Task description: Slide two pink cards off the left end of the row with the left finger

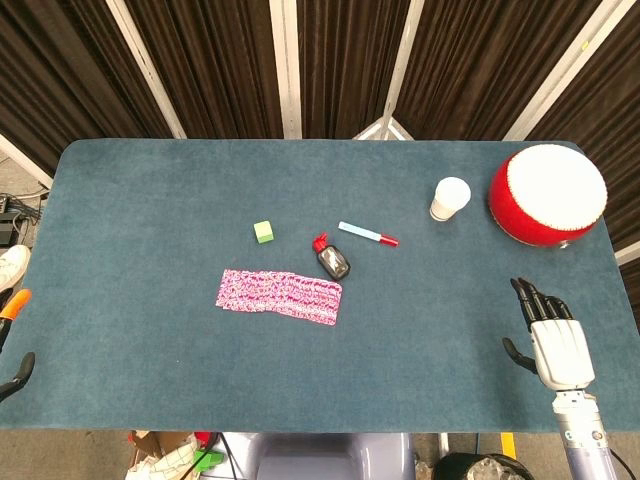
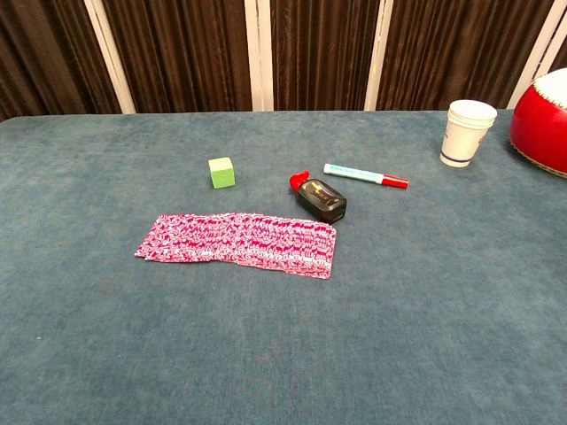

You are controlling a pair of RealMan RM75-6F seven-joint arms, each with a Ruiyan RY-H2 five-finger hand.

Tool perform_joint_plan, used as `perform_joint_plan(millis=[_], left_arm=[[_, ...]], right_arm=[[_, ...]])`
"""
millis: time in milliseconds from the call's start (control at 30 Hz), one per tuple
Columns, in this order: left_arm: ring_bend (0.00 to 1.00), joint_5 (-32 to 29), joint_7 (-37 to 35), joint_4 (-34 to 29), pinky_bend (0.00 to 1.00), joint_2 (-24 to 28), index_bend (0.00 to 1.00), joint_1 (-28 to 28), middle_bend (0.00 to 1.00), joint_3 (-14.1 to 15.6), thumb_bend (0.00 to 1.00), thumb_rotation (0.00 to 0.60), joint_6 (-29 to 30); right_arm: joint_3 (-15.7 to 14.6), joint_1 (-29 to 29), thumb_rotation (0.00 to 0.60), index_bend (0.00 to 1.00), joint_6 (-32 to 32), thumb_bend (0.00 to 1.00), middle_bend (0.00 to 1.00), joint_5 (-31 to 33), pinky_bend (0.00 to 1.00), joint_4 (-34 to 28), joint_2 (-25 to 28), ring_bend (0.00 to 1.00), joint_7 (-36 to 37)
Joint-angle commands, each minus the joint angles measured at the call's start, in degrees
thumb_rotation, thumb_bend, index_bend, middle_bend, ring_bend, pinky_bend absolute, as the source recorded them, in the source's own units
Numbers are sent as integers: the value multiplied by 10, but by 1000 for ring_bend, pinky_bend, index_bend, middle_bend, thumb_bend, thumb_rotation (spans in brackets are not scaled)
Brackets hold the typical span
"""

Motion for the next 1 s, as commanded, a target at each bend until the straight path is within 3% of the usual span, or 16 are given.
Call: perform_joint_plan(millis=[33,533,700,833,900,1000], left_arm=[[82,-2,3,1,127,-1,117,-2,27,0,552,600,-4],[90,-4,0,6,129,-4,117,-7,43,-1,553,600,-11],[111,10,-10,15,160,-9,118,-11,100,-4,553,600,-4],[307,21,-15,27,383,-17,119,-16,306,-11,573,600,3],[453,21,-17,36,536,-26,122,-21,479,-18,626,600,5],[619,2,-5,40,653,-32,130,-31,673,-27,741,600,-10]], right_arm=[[0,1,600,13,-1,284,150,0,238,0,-1,228,-1],[-1,0,600,14,0,285,150,-1,238,-4,3,228,3],[-1,-1,600,14,1,285,150,-1,238,-4,3,228,5],[-1,-2,600,14,0,284,150,3,238,-3,4,228,8],[-1,-2,600,14,-2,284,150,5,238,-3,4,228,10],[-2,-2,600,13,-2,284,150,3,238,-3,4,228,9]])
